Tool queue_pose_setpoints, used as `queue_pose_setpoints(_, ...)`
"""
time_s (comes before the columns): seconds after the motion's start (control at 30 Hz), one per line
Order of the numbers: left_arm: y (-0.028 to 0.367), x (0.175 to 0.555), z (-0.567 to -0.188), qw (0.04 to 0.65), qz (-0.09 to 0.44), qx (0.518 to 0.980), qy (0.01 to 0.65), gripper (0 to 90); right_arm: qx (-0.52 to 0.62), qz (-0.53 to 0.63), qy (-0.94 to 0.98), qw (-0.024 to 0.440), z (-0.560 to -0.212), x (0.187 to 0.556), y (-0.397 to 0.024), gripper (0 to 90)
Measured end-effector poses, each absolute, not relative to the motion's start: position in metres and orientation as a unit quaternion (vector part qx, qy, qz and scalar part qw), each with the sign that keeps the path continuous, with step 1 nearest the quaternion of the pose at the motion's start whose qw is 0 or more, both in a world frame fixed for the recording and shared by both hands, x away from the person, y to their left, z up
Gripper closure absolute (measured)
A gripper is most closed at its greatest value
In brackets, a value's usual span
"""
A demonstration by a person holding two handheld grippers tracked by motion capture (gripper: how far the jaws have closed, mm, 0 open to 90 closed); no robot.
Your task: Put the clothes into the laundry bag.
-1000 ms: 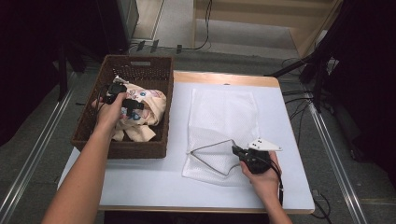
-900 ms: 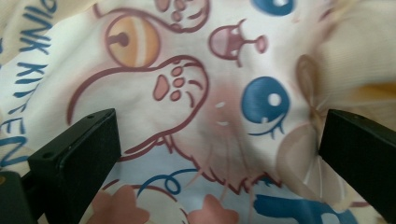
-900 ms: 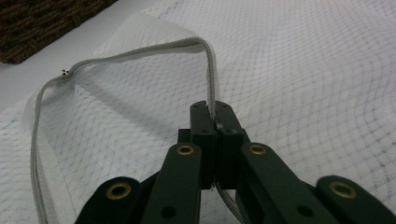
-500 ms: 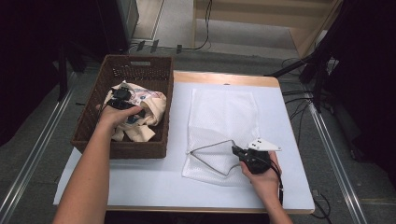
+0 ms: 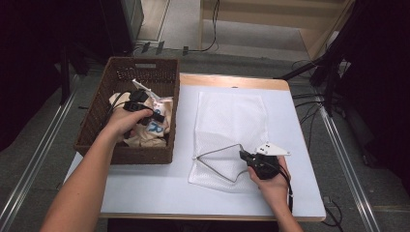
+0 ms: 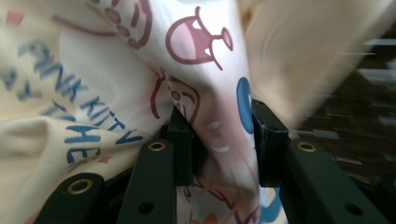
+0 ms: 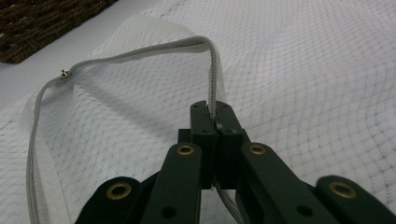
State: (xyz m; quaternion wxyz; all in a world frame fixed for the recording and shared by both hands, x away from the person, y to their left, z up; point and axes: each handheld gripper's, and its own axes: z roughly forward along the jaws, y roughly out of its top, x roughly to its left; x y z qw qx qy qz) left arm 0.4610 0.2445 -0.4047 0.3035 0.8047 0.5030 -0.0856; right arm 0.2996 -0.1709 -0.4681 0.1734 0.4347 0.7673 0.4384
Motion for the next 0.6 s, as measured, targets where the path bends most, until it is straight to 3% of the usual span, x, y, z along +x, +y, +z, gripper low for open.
queue_pose_setpoints(0.1, 0.249, 0.459, -0.402, 0.305, -0.069, 0.811, 0.494, 62.8, 0.432, 0.437, 0.769, 0.173, -0.468, 0.299, -0.169, 90.0)
queue_pose_setpoints(0.2, 0.256, 0.46, -0.396, 0.32, -0.051, 0.794, 0.515, 34.6, 0.432, 0.438, 0.768, 0.175, -0.468, 0.299, -0.17, 90.0)
queue_pose_setpoints(0.23, 0.256, 0.46, -0.396, 0.32, -0.051, 0.794, 0.515, 27.8, 0.432, 0.438, 0.768, 0.175, -0.468, 0.299, -0.17, 90.0)
queue_pose_setpoints(0.27, 0.258, 0.46, -0.392, 0.331, -0.038, 0.787, 0.519, 27.8, 0.434, 0.438, 0.768, 0.175, -0.468, 0.299, -0.171, 90.0)
queue_pose_setpoints(0.3, 0.261, 0.46, -0.383, 0.352, -0.014, 0.774, 0.527, 15.8, 0.434, 0.438, 0.768, 0.175, -0.468, 0.299, -0.171, 90.0)
queue_pose_setpoints(0.33, 0.262, 0.461, -0.38, 0.357, 0.0, 0.767, 0.533, 11.8, 0.432, 0.438, 0.769, 0.176, -0.468, 0.299, -0.17, 90.0)
queue_pose_setpoints(0.47, 0.261, 0.462, -0.377, 0.371, 0.003, 0.755, 0.541, 0.6, 0.431, 0.439, 0.768, 0.177, -0.467, 0.298, -0.171, 90.0)
queue_pose_setpoints(0.6, 0.247, 0.465, -0.384, 0.346, 0.007, 0.763, 0.547, 0.0, 0.434, 0.438, 0.768, 0.175, -0.467, 0.298, -0.172, 90.0)
